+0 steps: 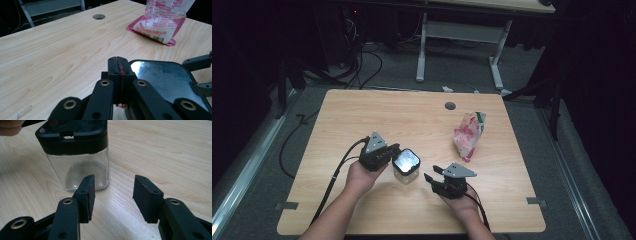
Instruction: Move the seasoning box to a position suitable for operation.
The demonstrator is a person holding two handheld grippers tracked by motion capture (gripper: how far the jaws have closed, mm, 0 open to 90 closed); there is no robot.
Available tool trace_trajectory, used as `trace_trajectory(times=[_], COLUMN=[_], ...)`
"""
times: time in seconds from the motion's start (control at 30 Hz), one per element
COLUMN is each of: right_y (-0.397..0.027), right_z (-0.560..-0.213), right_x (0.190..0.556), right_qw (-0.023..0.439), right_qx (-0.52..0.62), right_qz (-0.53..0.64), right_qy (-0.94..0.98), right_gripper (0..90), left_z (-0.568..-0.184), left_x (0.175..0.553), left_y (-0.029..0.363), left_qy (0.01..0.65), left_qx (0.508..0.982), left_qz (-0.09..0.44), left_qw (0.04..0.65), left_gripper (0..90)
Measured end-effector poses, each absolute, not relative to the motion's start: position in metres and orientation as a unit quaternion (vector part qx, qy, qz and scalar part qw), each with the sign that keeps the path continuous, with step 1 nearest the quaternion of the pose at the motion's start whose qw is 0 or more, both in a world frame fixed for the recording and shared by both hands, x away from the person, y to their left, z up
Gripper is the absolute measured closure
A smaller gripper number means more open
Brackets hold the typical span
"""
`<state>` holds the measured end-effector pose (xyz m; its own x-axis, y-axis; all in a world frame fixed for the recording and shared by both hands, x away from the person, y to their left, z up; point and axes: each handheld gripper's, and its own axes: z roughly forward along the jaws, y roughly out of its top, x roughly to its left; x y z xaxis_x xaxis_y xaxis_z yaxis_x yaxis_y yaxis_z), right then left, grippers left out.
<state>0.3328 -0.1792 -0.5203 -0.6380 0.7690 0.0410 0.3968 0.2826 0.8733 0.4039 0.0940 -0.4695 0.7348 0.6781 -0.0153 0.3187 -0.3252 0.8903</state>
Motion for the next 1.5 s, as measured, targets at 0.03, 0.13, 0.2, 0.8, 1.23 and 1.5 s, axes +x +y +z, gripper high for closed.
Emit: trace_trajectory(times=[0.03, 0.13, 0.2, 0.8, 1.23, 1.5], right_y=[-0.179, -0.178, -0.179, -0.174, -0.171, -0.165], right_z=[-0.52, -0.521, -0.52, -0.519, -0.512, -0.503], right_x=[0.333, 0.333, 0.333, 0.329, 0.326, 0.328], right_qw=[0.2, 0.2, 0.2, 0.211, 0.21, 0.217], right_qx=[0.376, 0.377, 0.381, 0.368, 0.346, 0.334], right_qz=[0.466, 0.466, 0.471, 0.466, 0.481, 0.486], right_qy=[0.775, 0.775, 0.77, 0.776, 0.777, 0.778], right_gripper=[52.5, 52.4, 52.6, 61.1, 71.2, 74.5], left_z=[-0.47, -0.471, -0.473, -0.476, -0.476, -0.478], left_x=[0.404, 0.404, 0.405, 0.406, 0.406, 0.408], left_y=[0.094, 0.095, 0.097, 0.098, 0.098, 0.099], left_qy=[0.313, 0.315, 0.319, 0.327, 0.328, 0.331], left_qx=[0.793, 0.79, 0.785, 0.778, 0.776, 0.771], left_qz=[0.184, 0.183, 0.177, 0.17, 0.165, 0.159], left_qw=[0.489, 0.493, 0.501, 0.509, 0.513, 0.521], left_gripper=[90.0, 90.0, 90.0, 90.0, 90.0, 90.0])
